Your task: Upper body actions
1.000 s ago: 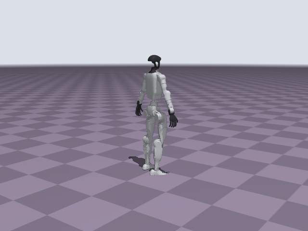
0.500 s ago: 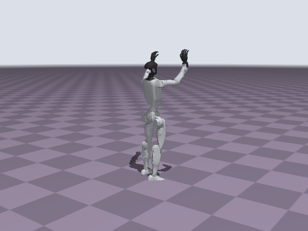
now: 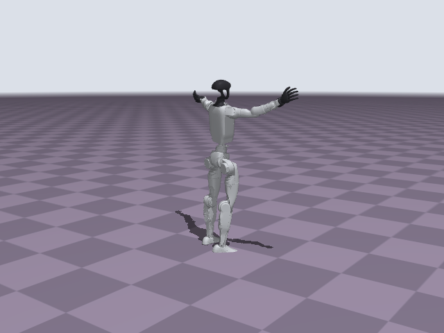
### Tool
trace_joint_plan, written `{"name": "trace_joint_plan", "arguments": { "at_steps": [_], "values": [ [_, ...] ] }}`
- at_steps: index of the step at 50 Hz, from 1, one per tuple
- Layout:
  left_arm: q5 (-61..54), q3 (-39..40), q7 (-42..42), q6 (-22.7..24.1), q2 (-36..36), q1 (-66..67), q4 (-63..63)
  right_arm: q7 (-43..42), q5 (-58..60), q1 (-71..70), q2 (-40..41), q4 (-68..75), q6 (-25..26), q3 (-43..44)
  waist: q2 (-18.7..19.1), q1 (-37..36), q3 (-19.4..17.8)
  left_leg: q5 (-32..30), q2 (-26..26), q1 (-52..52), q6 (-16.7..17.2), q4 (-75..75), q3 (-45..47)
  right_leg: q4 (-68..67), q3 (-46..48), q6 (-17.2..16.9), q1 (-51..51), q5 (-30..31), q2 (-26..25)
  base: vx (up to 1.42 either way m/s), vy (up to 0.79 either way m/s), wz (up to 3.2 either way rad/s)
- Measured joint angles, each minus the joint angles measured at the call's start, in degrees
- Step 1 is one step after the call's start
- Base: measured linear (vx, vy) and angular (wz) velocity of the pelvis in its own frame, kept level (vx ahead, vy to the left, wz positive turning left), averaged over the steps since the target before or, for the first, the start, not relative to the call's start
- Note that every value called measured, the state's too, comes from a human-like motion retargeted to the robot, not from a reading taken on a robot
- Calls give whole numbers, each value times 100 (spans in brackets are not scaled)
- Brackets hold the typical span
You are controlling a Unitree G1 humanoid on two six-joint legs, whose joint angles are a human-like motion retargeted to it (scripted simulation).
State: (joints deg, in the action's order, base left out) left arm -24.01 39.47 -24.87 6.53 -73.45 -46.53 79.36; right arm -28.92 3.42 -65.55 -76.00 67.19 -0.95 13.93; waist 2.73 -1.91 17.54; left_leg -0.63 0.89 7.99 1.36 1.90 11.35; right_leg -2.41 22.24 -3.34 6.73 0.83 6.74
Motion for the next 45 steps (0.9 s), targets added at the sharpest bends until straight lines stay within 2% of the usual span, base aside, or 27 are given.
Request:
{"name": "trace_joint_plan", "arguments": {
  "at_steps": [2,3,5,7,8,10,12,16,19,22,25,26,27,30,33,35,38,40,42,43,45],
  "values": [
    [-1935,710,452,300,-62,457,318,1101,-1272,439,108,-84,-13,717,65,35,6,-1,13,47,-2,6,-4,0,-1,0,49,-2,8,-10,7,3],
    [-2565,990,310,883,-54,731,407,1330,-1710,610,212,-185,-232,1029,101,48,24,0,13,70,-4,11,3,-3,-9,-2,80,-2,8,-6,9,-5],
    [-2465,1252,-544,2049,-35,1194,413,835,-2355,805,361,-351,-820,1350,144,66,68,7,19,92,-10,23,30,-6,-31,-11,123,-1,17,-1,11,-8],
    [-1372,1075,-1055,2083,-50,1478,126,-359,-2217,801,507,-575,-1733,1251,144,89,129,7,55,103,-15,34,25,2,-18,-8,131,-6,39,2,13,5],
    [-1036,901,-986,1983,-33,1443,-114,-877,-1948,732,565,-738,-2083,1096,133,100,154,8,76,101,-14,33,9,10,-1,-6,116,-11,53,3,10,15],
    [-644,378,-822,2098,57,1101,-645,-1523,-1490,506,701,-1181,-2374,592,123,112,202,11,98,82,-17,27,-16,10,20,-8,81,-22,68,5,7,12],
    [46,-361,-1122,2221,114,613,-1223,-1607,-1266,135,887,-1694,-2369,-123,135,121,223,19,96,22,-27,22,-14,4,19,-11,21,-28,57,8,5,-2],
    [1648,-2014,-1408,2032,94,-354,-2565,-1778,-648,-791,1112,-2706,-2228,-1934,148,89,259,39,84,-89,-29,14,42,4,-17,1,-67,-26,32,9,8,-13],
    [2565,-3228,-1506,1903,407,-1271,-3523,-1973,470,-1456,1160,-3512,-1807,-3258,110,10,317,49,85,-146,-31,16,75,4,-40,8,-101,-20,27,10,6,-10],
    [3185,-4329,-1577,1805,816,-2067,-4291,-2149,2129,-2053,1172,-4300,-856,-4326,51,-69,359,51,84,-205,-35,20,81,7,-47,12,-154,-21,16,10,5,-2],
    [4049,-5213,-1578,1591,1094,-2644,-4808,-2616,3531,-2677,1112,-4908,518,-5224,-10,-94,343,45,86,-258,-40,23,49,12,-20,11,-225,-27,11,7,0,8],
    [4484,-5378,-1628,1479,1113,-2762,-4917,-2808,3774,-2866,1095,-4954,675,-5476,-31,-91,337,43,82,-268,-40,23,41,14,-16,9,-241,-28,8,8,-5,7],
    [4931,-5517,-1692,1360,1114,-2869,-5012,-2960,3968,-3036,1081,-4967,737,-5702,-50,-92,329,41,78,-276,-38,22,34,15,-14,7,-254,-28,6,7,-7,4],
    [6258,-5669,-2057,1029,882,-3027,-5167,-2995,3966,-3296,1006,-4705,299,-6061,-80,-133,294,36,62,-266,-29,19,37,15,-22,5,-246,-24,3,3,-7,-1],
    [7006,-5462,-2586,1030,371,-2860,-5076,-2751,3628,-3179,675,-4265,206,-5815,-93,-179,276,30,44,-193,-23,21,46,10,-23,-2,-167,-15,5,-4,-7,-2],
    [7106,-5084,-2766,1085,35,-2550,-4784,-2712,3446,-2901,394,-3901,201,-5370,-92,-182,267,22,29,-122,-16,22,44,4,-24,-11,-93,-11,9,-8,-8,2],
    [6677,-3931,-2661,1054,-274,-1633,-4023,-2437,3233,-2055,37,-3190,47,-4205,-89,-129,314,7,8,33,5,21,19,-5,-9,-32,48,-12,30,-9,-9,7],
    [6007,-2888,-2467,1036,-313,-851,-3368,-2126,3112,-1318,-57,-2612,-78,-3162,-73,-97,331,-3,0,120,13,20,4,-7,-4,-41,124,-13,40,-9,-8,8],
    [4774,-1957,-2188,895,-182,-250,-2584,-1871,2719,-709,-7,-1912,-118,-2122,-45,-83,338,-9,-6,172,14,21,-10,-5,4,-49,164,-14,40,-8,-6,7],
    [3949,-1539,-1939,674,-85,-48,-2224,-1684,2390,-467,46,-1591,-86,-1625,-28,-76,328,-11,-9,186,14,22,-20,-4,10,-53,170,-16,40,-7,-5,8],
    [2071,-765,-1323,-256,219,129,-1760,-1168,1409,-32,224,-1179,62,-686,8,-49,301,-18,-8,197,13,22,-47,-3,29,-62,162,-24,43,-7,-5,11]
  ]
}}
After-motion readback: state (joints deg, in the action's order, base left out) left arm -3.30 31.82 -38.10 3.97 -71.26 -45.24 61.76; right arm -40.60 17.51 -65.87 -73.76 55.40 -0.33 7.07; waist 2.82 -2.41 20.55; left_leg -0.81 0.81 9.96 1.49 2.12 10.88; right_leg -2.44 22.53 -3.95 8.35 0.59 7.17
